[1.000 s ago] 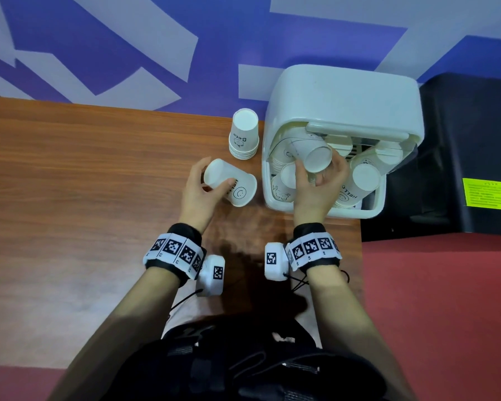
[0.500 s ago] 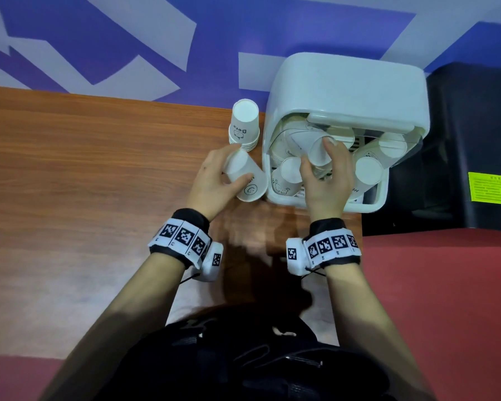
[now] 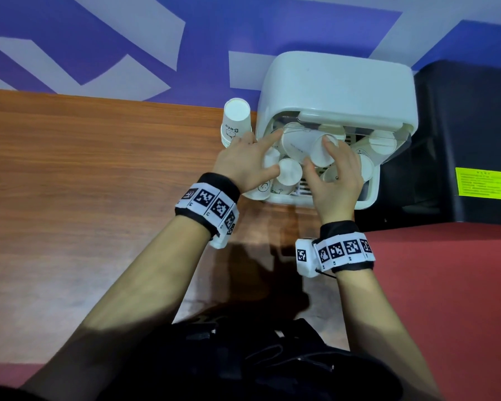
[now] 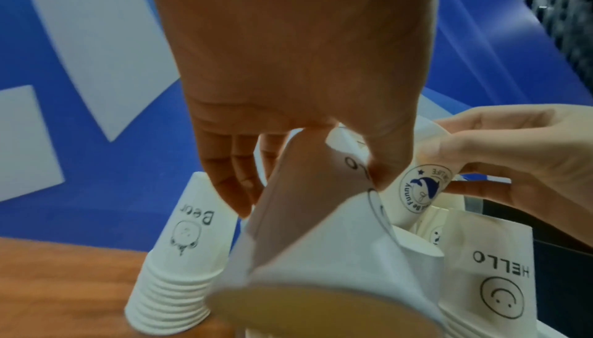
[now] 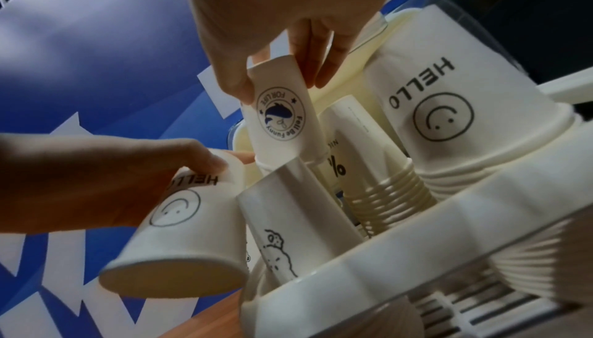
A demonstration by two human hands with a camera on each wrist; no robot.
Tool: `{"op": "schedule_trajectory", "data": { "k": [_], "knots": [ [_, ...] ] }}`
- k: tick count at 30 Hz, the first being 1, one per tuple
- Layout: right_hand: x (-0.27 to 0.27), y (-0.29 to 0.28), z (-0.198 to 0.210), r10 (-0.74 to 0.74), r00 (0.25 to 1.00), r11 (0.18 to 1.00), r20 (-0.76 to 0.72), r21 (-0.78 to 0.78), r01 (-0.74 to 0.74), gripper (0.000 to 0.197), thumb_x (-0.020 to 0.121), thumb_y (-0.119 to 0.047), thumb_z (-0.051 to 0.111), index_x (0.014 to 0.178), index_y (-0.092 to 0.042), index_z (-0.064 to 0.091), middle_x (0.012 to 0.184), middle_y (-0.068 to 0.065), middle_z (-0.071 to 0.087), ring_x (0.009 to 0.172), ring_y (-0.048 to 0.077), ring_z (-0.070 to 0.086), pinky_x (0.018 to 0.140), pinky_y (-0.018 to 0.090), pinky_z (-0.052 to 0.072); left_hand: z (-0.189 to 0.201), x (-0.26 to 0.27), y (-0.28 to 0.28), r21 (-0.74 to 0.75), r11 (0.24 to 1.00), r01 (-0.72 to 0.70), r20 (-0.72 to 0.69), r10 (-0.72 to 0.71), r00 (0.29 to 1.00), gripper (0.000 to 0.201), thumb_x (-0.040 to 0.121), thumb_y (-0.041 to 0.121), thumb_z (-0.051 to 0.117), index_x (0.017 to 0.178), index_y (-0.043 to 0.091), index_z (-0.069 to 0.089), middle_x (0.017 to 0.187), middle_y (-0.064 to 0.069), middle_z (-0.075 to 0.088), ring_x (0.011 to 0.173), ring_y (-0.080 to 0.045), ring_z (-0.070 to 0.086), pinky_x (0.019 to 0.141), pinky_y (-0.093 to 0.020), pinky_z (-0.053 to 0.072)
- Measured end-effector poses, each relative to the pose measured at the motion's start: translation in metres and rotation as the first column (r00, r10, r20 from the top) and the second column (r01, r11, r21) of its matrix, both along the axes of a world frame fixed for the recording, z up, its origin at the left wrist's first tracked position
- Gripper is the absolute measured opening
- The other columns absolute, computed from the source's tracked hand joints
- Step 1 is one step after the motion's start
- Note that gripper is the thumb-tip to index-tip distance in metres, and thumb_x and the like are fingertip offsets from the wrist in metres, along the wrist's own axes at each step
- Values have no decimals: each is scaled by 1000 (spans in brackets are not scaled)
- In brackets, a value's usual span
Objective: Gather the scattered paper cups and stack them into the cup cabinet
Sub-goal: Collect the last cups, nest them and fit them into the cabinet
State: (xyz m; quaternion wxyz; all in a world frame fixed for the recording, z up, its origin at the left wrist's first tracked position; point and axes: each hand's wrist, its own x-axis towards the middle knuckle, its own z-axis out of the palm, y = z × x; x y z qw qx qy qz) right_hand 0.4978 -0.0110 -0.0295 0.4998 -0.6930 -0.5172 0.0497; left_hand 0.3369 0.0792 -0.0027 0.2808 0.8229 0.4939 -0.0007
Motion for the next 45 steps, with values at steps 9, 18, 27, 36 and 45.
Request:
{"op": "schedule_trajectory", "data": {
  "k": [9, 18, 27, 36, 45],
  "knots": [
    [8, -4, 7, -10, 1000, 1000, -27, -1, 10, 32, 79, -13, 74, 109, -4, 68, 115, 12, 66, 116, 13, 53, 103, 21, 39, -18, 4, 6, -256, 966, 14, 33, -6, 999, 83, 86, 49, 54, 149, 43, -1, 136, -18, 49, 119, -34, 50, 100, -47, 42],
    [5, 0, -1, 37, 992, 999, -120, -20, -40, 36, 82, -15, 72, 114, -3, 61, 120, 5, 60, 115, 22, 58, 90, 49, 51, -19, 1, 10, -316, 947, 54, 130, -13, 991, 79, 85, 39, 61, 148, 43, 14, 135, -7, 55, 120, -28, 52, 102, -45, 41],
    [-7, 21, -8, 25, 999, 989, -47, -144, -32, 33, 86, -23, 67, 115, -6, 63, 115, 11, 61, 110, 21, 56, 93, 39, 48, -15, -17, -14, -114, 987, -117, 146, 133, 980, 67, 81, 55, 64, 134, 20, 41, 124, -9, 59, 113, -28, 54, 90, -42, 45],
    [-17, 45, -9, 98, 990, 961, 105, -268, -67, 50, 86, -2, 44, 134, -12, 53, 119, 11, 58, 114, 26, 51, 99, 27, 39, -19, -57, -18, -181, 908, -377, 321, 417, 850, 62, 77, 53, 71, 126, 24, 48, 119, -2, 61, 111, -24, 55, 92, -41, 45],
    [-17, 59, 9, 169, 985, 690, 27, -717, -98, 83, 80, 6, 39, 150, -35, 24, 135, 7, 48, 127, 28, 42, 100, 37, 41, -11, -66, -16, -173, 870, -463, 461, 486, 742, 59, 78, 37, 76, 127, 16, 51, 110, 4, 59, 100, -10, 47, 79, -13, 27]
  ]
}}
